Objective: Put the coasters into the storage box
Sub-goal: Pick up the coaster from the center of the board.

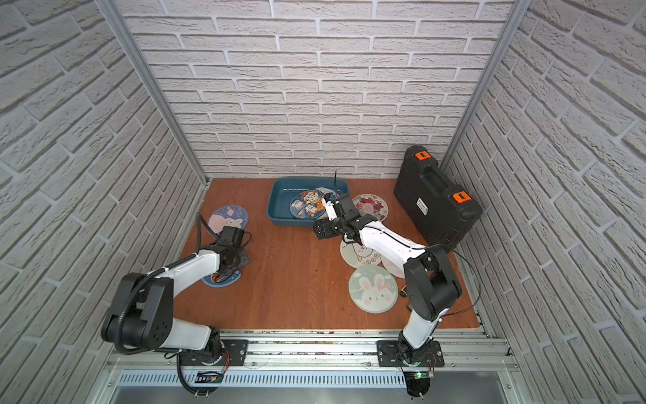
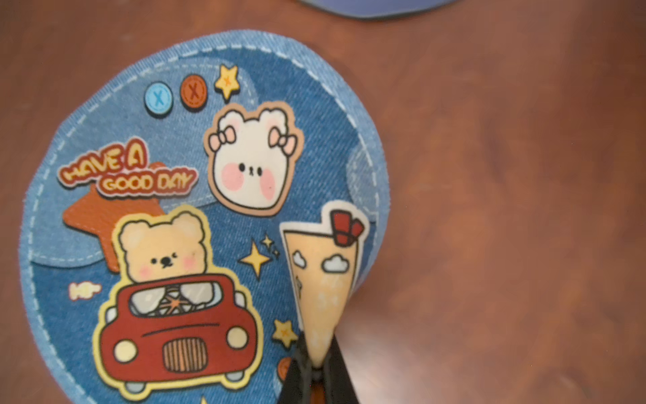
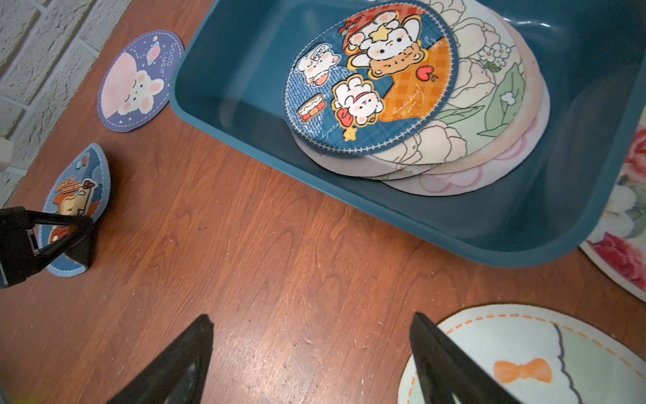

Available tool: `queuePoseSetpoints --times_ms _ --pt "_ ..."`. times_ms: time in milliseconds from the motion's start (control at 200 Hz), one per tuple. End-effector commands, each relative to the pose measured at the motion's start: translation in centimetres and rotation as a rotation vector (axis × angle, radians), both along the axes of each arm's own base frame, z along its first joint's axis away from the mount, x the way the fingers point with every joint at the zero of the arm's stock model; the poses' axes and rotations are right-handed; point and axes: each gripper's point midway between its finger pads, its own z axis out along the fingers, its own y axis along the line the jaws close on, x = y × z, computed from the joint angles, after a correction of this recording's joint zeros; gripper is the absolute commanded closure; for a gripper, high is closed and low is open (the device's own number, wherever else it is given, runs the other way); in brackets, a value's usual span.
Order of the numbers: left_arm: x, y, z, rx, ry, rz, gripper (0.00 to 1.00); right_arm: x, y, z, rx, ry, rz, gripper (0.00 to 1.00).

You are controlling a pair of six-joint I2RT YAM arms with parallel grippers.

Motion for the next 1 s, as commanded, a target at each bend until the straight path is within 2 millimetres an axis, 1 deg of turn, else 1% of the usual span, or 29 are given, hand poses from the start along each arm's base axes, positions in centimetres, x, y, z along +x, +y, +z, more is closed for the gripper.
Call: queuePoseSetpoints --times_ms 0,165,300,400,500,595,735,890,995 --pt "1.9 -3.0 3.0 -0.019 -0.117 -0.127 1.00 0.1 1.7 1.2 0.030 -0.026 0.049 0.13" --pt "2.6 -6.9 5.3 -0.040 -0.215 -0.253 1.00 -0.4 3.3 1.6 0.077 -0.004 0.090 0.14" --pt "2.7 -10.6 6.3 -0.085 -0.291 -0.355 1.00 -0.9 4.9 1.9 0.110 0.013 0.134 0.14" --pt "2.6 -13.3 6.6 -0.124 -0.334 -0.428 1.00 -1.3 6.3 2.2 0.136 0.023 0.169 0.14" --pt "2.4 -15.8 6.6 -0.170 -0.352 -0.491 1.00 -1.5 7.6 2.0 0.169 0.050 0.197 0.15" --pt "2.3 -17.8 6.8 -0.206 -0.370 -0.540 1.00 -1.7 8.7 1.9 0.190 0.068 0.218 0.15" --pt "2.3 -19.7 7.3 -0.248 -0.392 -0.592 1.00 -1.7 9.7 1.3 0.210 0.090 0.226 0.16" --pt "2.2 -20.8 8.0 -0.270 -0.412 -0.626 1.00 -1.6 10.5 0.2 0.220 0.121 0.231 0.18" --pt "2.1 -21.5 8.2 -0.301 -0.425 -0.645 1.00 -1.5 10.9 -0.4 0.231 0.137 0.237 0.22"
